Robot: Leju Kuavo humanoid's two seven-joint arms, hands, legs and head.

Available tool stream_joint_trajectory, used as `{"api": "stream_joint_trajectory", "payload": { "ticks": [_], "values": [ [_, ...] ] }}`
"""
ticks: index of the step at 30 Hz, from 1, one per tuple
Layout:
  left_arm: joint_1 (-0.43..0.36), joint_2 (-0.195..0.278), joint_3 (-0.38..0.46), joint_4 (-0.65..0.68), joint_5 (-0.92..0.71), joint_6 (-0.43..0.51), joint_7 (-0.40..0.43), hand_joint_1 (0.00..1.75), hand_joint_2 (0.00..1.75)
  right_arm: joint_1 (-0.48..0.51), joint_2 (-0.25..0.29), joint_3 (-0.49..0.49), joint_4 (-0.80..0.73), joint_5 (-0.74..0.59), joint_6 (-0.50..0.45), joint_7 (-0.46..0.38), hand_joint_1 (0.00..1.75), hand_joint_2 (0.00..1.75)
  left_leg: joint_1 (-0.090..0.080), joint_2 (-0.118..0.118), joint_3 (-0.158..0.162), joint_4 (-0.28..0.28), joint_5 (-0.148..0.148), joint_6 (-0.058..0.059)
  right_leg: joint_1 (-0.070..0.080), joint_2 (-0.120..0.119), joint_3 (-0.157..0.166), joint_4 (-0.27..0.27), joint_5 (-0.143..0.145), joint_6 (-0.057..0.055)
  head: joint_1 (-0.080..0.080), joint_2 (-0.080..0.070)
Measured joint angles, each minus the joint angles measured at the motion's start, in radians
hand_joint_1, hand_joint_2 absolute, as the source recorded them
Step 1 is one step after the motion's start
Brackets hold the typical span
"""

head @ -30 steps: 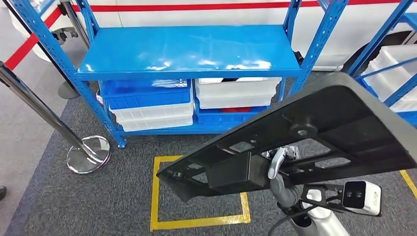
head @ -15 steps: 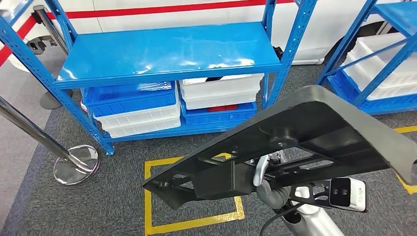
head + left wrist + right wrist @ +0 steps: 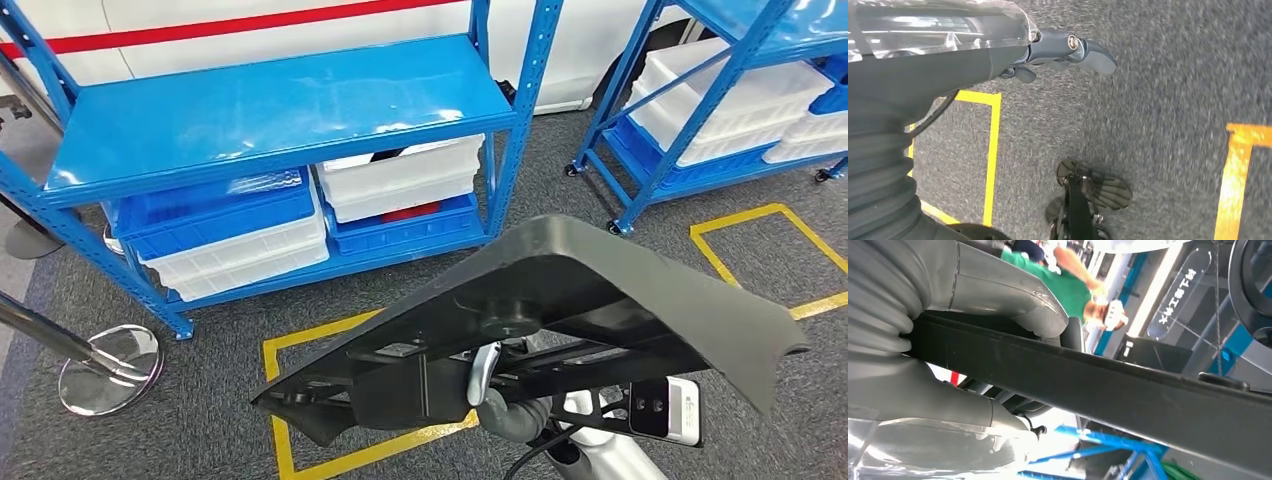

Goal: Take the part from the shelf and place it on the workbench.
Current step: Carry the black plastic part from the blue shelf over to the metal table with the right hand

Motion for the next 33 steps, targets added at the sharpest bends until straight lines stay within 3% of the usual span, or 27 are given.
{"api": "stream_joint_trajectory", "payload": {
  "ticks": [1,3,5,7,8,9,10,11,12,14,16,18,19,21,23,25,26,27,28,30,31,33],
  "values": [
    [0.000,-0.001,0.000,0.000,-0.005,0.000,0.001,0.00,1.75,0.000,0.003,0.003,0.000,0.007,-0.008,0.000,1.75,1.75,-0.003,0.010,0.000,0.002,-0.002,-0.004,0.004,-0.009,0.006,-0.019,0.000,-0.008,0.000,0.000],
    [0.000,-0.002,0.000,0.000,-0.016,-0.001,0.005,0.00,1.75,0.006,0.005,0.005,-0.005,0.023,-0.023,0.000,1.75,1.75,-0.004,0.026,0.001,0.004,-0.006,-0.014,0.004,0.012,0.003,-0.023,0.004,-0.020,0.000,0.000],
    [-0.001,-0.002,0.000,0.000,-0.025,-0.004,0.008,0.00,1.75,0.013,0.004,0.005,-0.016,0.032,-0.030,0.000,1.75,1.75,0.001,-0.002,-0.010,0.035,-0.034,-0.025,-0.001,0.035,0.001,-0.028,0.011,-0.031,0.000,0.000],
    [0.001,0.002,-0.001,0.000,-0.035,-0.007,0.006,0.00,1.75,0.020,0.004,0.002,-0.029,0.030,-0.024,0.000,1.75,1.75,0.006,-0.050,-0.053,0.142,-0.098,-0.035,-0.005,0.059,-0.001,-0.030,0.015,-0.038,0.000,0.000],
    [0.003,0.006,-0.002,0.000,-0.039,-0.008,0.003,0.00,1.75,0.028,0.003,-0.007,-0.035,0.029,-0.015,0.000,1.75,1.75,0.008,-0.062,-0.083,0.214,-0.130,-0.038,-0.006,0.071,-0.002,-0.029,0.016,-0.039,0.000,0.000],
    [0.005,0.011,-0.003,0.000,-0.044,-0.008,-0.003,0.00,1.75,0.041,0.003,-0.021,-0.042,0.032,-0.002,0.000,1.75,1.75,0.009,-0.067,-0.108,0.269,-0.147,-0.041,-0.006,0.084,-0.002,-0.028,0.017,-0.040,0.000,0.000],
    [0.006,0.017,-0.003,0.000,-0.049,-0.008,-0.010,0.00,1.75,0.057,0.003,-0.042,-0.051,0.042,0.011,0.000,1.75,1.75,0.011,-0.069,-0.119,0.292,-0.145,-0.042,-0.006,0.096,-0.002,-0.027,0.017,-0.040,0.000,0.000],
    [0.007,0.025,-0.004,0.000,-0.053,-0.007,-0.017,0.00,1.75,0.073,0.003,-0.066,-0.062,0.056,0.019,0.000,1.75,1.75,0.013,-0.071,-0.114,0.279,-0.124,-0.042,-0.007,0.109,-0.001,-0.025,0.017,-0.039,0.000,0.000],
    [0.007,0.033,-0.005,0.000,-0.058,-0.006,-0.023,0.00,1.75,0.087,0.005,-0.087,-0.073,0.072,0.020,0.000,1.75,1.75,0.015,-0.077,-0.090,0.225,-0.088,-0.042,-0.007,0.123,-0.001,-0.023,0.017,-0.038,0.000,0.000],
    [0.007,0.049,-0.008,0.000,-0.066,0.000,-0.029,0.00,1.75,0.103,0.010,-0.112,-0.097,0.099,0.000,0.000,1.75,1.75,0.021,-0.120,-0.030,0.089,-0.027,-0.037,-0.008,0.149,-0.003,-0.017,0.016,-0.032,0.000,0.000],
    [0.006,0.062,-0.011,0.000,-0.067,0.010,-0.035,0.00,1.75,0.115,0.013,-0.119,-0.120,0.115,-0.032,0.000,1.75,1.75,0.022,-0.155,-0.001,0.021,-0.014,-0.031,-0.009,0.174,-0.012,-0.013,0.020,-0.019,0.000,0.000],
    [0.005,0.069,-0.011,0.000,-0.061,0.016,-0.041,0.00,1.75,0.131,0.014,-0.119,-0.140,0.132,-0.056,0.000,1.75,1.75,0.021,-0.143,0.002,0.012,-0.014,-0.021,-0.012,0.195,-0.021,-0.015,0.027,-0.004,0.000,0.000],
    [0.004,0.072,-0.011,0.000,-0.058,0.017,-0.043,0.00,1.75,0.140,0.014,-0.119,-0.151,0.144,-0.063,0.000,1.75,1.75,0.022,-0.131,0.003,0.007,-0.010,-0.014,-0.012,0.188,-0.025,-0.012,0.024,0.002,0.000,0.000],
    [0.003,0.075,-0.011,0.000,-0.056,0.015,-0.044,0.00,1.75,0.149,0.015,-0.117,-0.170,0.169,-0.076,0.000,1.75,1.75,0.025,-0.106,0.003,-0.003,-0.002,0.002,-0.009,0.141,-0.051,0.043,-0.015,0.011,0.000,0.000],
    [0.007,0.076,-0.011,0.000,-0.057,0.013,-0.043,0.00,1.75,0.157,0.018,-0.114,-0.181,0.185,-0.088,0.000,1.75,1.75,0.021,-0.081,0.001,-0.004,0.000,0.009,-0.011,0.093,-0.105,0.165,-0.082,0.017,0.000,0.000],
    [0.008,0.076,-0.011,0.000,-0.060,0.011,-0.041,0.00,1.75,0.171,0.019,-0.110,-0.187,0.190,-0.097,0.000,1.75,1.75,0.018,-0.054,0.000,-0.004,-0.001,0.010,-0.013,0.082,-0.141,0.254,-0.113,0.020,0.000,0.000],
    [0.007,0.076,-0.011,0.000,-0.061,0.010,-0.041,0.00,1.75,0.178,0.019,-0.110,-0.189,0.191,-0.096,0.000,1.75,1.75,0.017,-0.042,-0.001,-0.003,-0.001,0.010,-0.014,0.078,-0.132,0.247,-0.101,0.021,0.000,0.000],
    [0.005,0.076,-0.011,0.000,-0.062,0.010,-0.040,0.00,1.75,0.184,0.019,-0.109,-0.191,0.191,-0.091,0.000,1.75,1.75,0.017,-0.030,0.000,-0.003,-0.002,0.008,-0.014,0.072,-0.104,0.200,-0.075,0.019,0.000,0.000],
    [0.004,0.076,-0.011,0.000,-0.062,0.010,-0.040,0.00,1.75,0.187,0.019,-0.110,-0.193,0.191,-0.082,0.000,1.75,1.75,0.016,-0.020,0.002,-0.002,-0.003,0.007,-0.012,0.054,-0.061,0.129,-0.044,0.016,0.000,0.000],
    [0.002,0.074,-0.011,0.000,-0.061,0.010,-0.040,0.00,1.75,0.191,0.021,-0.112,-0.196,0.191,-0.059,0.000,1.75,1.75,0.010,-0.002,0.005,0.001,-0.008,-0.001,-0.002,0.008,0.004,0.008,-0.010,0.002,0.000,0.000],
    [0.002,0.074,-0.011,0.000,-0.060,0.010,-0.040,0.00,1.75,0.192,0.025,-0.114,-0.197,0.191,-0.046,0.000,1.75,1.75,0.007,0.007,0.006,0.002,-0.009,-0.006,0.003,-0.005,0.017,-0.019,-0.006,-0.005,0.000,0.000],
    [0.000,0.072,-0.011,0.000,-0.053,0.010,-0.040,0.00,1.75,0.195,0.033,-0.118,-0.197,0.194,-0.023,0.000,1.75,1.75,0.004,0.028,0.009,0.001,-0.011,-0.015,0.005,0.011,0.012,-0.026,-0.005,-0.016,0.000,0.000]
  ]
}}
